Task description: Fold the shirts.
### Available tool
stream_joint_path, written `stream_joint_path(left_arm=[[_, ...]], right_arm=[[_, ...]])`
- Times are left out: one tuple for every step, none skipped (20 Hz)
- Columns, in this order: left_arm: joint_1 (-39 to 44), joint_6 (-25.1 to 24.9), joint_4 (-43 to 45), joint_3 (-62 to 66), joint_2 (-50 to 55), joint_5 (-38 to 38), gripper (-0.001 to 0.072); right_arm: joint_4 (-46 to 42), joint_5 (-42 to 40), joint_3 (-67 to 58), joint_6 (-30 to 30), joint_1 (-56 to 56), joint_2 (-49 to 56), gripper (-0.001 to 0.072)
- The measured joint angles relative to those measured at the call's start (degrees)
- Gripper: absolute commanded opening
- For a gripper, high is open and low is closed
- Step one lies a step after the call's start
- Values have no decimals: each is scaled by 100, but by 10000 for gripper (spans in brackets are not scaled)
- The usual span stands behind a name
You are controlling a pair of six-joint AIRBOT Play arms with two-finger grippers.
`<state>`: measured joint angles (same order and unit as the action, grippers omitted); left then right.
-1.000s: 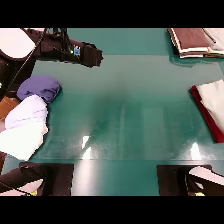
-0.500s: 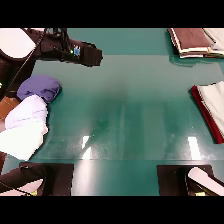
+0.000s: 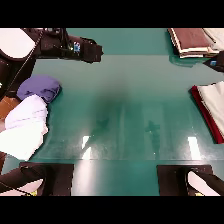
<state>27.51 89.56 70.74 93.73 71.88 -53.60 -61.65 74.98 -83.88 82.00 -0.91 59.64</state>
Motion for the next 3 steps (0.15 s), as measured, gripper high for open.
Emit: stream_joint_path(left_arm=[[0, 0, -2, 0, 0, 44, 28], [0, 0, -2, 0, 0, 79, 28], [0, 0, -2, 0, 0, 118, 28]], right_arm=[[2, -13, 4, 0, 107, 0, 14], [0, -33, 2, 0, 188, -4, 14], [0, -52, 2, 0, 245, -9, 14]])
